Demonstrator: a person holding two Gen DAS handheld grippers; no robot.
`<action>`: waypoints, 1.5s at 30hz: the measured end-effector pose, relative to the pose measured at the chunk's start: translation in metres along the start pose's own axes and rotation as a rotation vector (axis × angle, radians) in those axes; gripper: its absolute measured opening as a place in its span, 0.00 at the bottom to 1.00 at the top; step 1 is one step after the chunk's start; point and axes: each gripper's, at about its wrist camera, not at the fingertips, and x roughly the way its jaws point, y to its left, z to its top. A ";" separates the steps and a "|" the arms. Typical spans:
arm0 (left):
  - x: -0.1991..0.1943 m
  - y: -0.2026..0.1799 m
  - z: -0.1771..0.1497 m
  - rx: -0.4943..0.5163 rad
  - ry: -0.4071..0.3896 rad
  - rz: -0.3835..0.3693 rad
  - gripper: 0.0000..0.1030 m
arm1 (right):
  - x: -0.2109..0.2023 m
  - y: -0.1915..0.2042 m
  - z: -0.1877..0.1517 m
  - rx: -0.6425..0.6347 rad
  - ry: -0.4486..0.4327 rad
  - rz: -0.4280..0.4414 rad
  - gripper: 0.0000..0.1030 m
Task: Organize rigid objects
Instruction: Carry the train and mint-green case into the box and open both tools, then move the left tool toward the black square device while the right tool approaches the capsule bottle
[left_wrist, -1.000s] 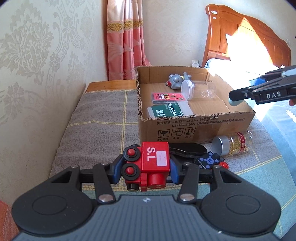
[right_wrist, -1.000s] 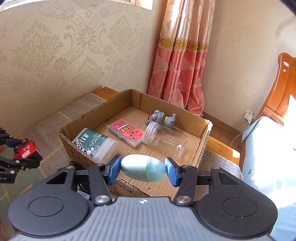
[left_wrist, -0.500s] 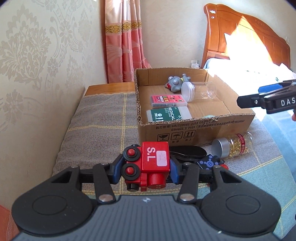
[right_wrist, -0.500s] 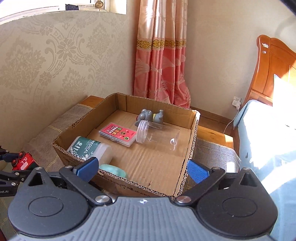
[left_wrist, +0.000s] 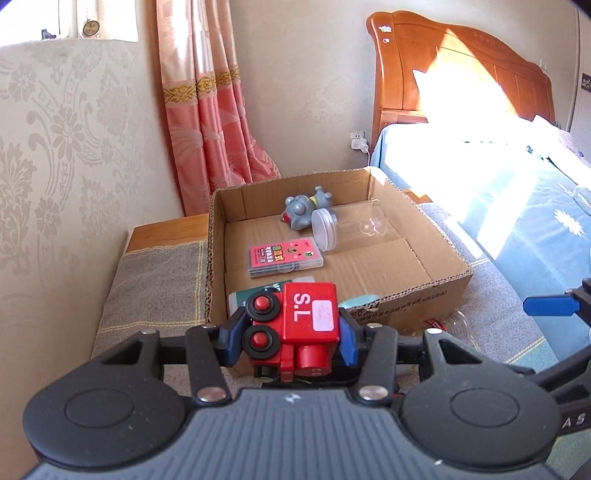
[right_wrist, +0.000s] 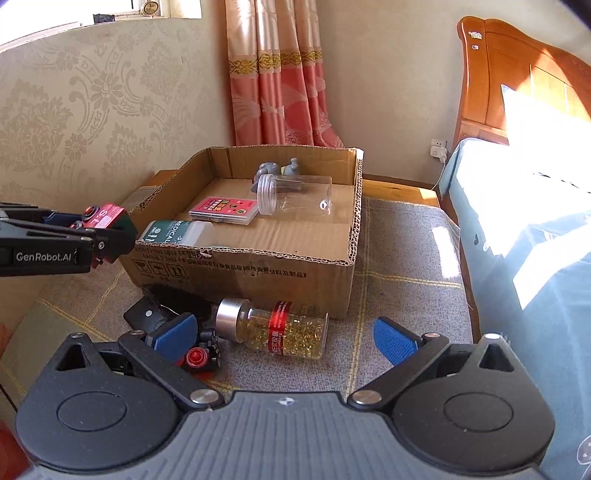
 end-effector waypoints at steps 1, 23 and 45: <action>0.004 -0.006 0.007 0.009 -0.005 -0.010 0.47 | 0.000 -0.001 -0.002 0.001 0.000 0.003 1.00; 0.049 -0.058 0.058 0.103 -0.053 -0.011 0.99 | 0.007 -0.031 -0.011 0.038 0.024 -0.013 1.00; -0.020 -0.001 -0.027 -0.037 0.010 0.097 1.00 | -0.022 -0.010 -0.023 0.018 0.001 -0.043 1.00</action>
